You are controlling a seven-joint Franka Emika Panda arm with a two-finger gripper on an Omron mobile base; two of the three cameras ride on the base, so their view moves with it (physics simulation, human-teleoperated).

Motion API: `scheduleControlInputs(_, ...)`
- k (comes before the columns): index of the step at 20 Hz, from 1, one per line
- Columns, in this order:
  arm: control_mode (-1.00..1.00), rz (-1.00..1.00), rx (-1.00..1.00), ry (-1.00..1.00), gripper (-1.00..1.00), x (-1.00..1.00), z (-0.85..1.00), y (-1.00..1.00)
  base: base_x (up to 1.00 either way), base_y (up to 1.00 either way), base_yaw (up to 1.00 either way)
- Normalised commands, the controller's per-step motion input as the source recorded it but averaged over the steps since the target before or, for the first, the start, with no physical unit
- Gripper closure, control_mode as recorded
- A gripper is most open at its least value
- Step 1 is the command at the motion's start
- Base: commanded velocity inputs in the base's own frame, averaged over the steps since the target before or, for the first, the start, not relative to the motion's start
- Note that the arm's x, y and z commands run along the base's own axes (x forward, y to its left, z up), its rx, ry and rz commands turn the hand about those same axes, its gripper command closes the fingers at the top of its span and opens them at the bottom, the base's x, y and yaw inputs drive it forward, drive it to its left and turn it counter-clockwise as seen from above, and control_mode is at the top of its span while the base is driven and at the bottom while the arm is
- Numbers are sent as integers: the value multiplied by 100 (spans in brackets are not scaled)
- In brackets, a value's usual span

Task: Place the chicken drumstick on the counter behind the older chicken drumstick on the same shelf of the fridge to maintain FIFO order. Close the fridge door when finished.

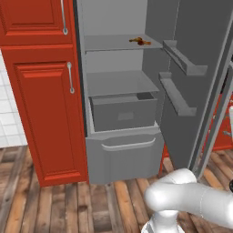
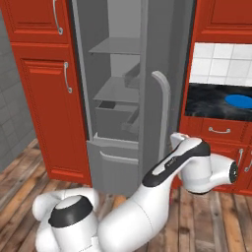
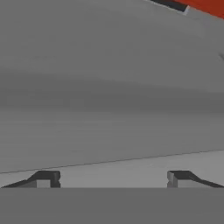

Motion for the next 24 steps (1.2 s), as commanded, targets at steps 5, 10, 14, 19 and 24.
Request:
scheduleControlInputs(5, -100, 4, 0, 0, -100, 2, 0, 95, 0, 0, 0)
scheduleControlInputs(10, -100, 1, 0, 0, -100, 8, 0, 100, 0, 0, 0)
scheduleControlInputs(14, -100, 0, 0, 0, -100, 14, 0, 100, 0, 0, 0)
scheduleControlInputs(19, -100, 0, -1, 0, -100, 21, 19, 96, 0, 0, 0)
scheduleControlInputs(24, -100, 0, 0, 0, -100, 44, 33, 77, 0, 0, 0)
